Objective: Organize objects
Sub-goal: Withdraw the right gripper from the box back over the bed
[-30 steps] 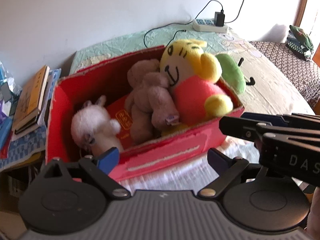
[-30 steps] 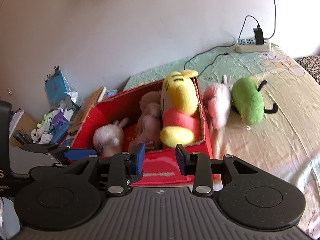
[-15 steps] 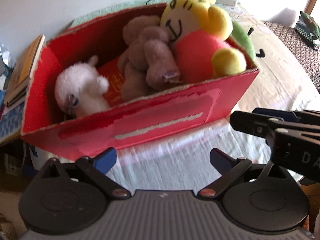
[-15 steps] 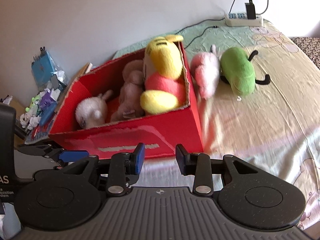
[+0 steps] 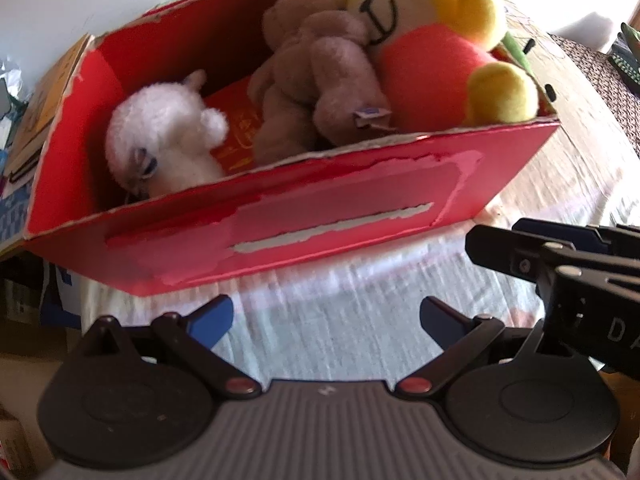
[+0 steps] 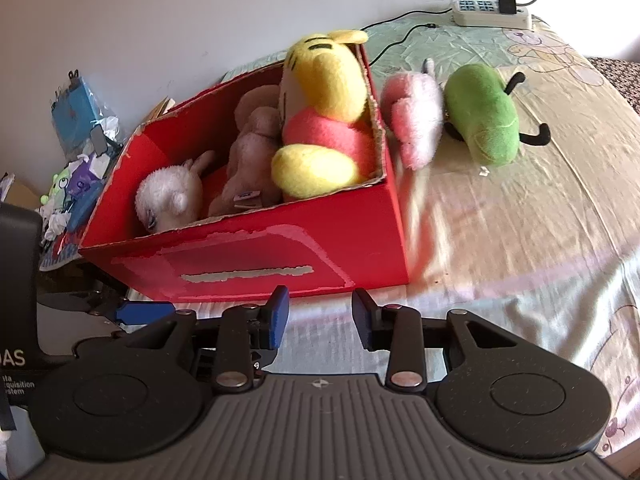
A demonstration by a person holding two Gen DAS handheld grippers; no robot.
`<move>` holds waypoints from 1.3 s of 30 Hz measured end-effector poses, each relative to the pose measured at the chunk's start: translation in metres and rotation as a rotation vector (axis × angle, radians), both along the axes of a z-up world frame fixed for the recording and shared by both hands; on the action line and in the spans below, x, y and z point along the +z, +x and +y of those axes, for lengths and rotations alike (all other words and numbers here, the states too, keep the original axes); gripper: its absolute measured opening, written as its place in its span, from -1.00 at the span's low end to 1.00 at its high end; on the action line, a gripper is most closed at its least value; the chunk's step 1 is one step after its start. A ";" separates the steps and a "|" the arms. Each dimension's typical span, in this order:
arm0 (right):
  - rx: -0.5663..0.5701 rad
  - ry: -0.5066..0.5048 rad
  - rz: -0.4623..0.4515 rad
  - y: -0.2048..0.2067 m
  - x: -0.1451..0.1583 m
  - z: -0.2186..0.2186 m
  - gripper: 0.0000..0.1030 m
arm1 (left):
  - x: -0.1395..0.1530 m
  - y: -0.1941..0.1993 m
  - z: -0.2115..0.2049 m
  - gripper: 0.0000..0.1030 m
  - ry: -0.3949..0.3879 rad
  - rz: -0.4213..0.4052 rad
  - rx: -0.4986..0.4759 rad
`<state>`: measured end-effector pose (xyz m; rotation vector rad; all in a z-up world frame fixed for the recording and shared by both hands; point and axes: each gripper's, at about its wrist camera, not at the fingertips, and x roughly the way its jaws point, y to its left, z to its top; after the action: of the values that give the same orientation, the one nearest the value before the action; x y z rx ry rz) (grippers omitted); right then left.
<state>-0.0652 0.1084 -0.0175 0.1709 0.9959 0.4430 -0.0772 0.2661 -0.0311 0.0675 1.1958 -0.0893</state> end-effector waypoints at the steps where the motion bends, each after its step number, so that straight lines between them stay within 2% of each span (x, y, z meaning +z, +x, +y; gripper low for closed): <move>1: 0.003 -0.002 0.001 0.000 0.000 0.002 -0.25 | 0.000 0.000 0.002 0.94 0.000 0.002 0.006; 10: 0.039 -0.017 -0.014 0.001 0.002 0.017 -0.22 | 0.001 -0.004 0.012 0.93 0.048 0.016 0.012; 13: 0.058 -0.012 -0.023 0.001 0.005 0.023 -0.22 | 0.007 -0.007 0.017 0.93 0.041 0.011 0.014; 26: 0.115 0.039 -0.084 -0.006 0.032 0.037 -0.22 | 0.051 -0.014 0.036 0.93 0.063 -0.111 0.021; 30: 0.105 0.054 -0.107 -0.007 0.039 0.034 -0.22 | 0.060 -0.014 0.036 0.93 0.081 -0.154 0.005; 39: 0.017 0.054 -0.127 -0.014 0.042 0.018 -0.22 | 0.065 -0.012 0.017 0.93 0.071 -0.187 -0.056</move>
<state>-0.0791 0.1261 0.0247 0.1811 0.8619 0.4910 -0.0891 0.2829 0.0334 0.1683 1.0106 -0.0879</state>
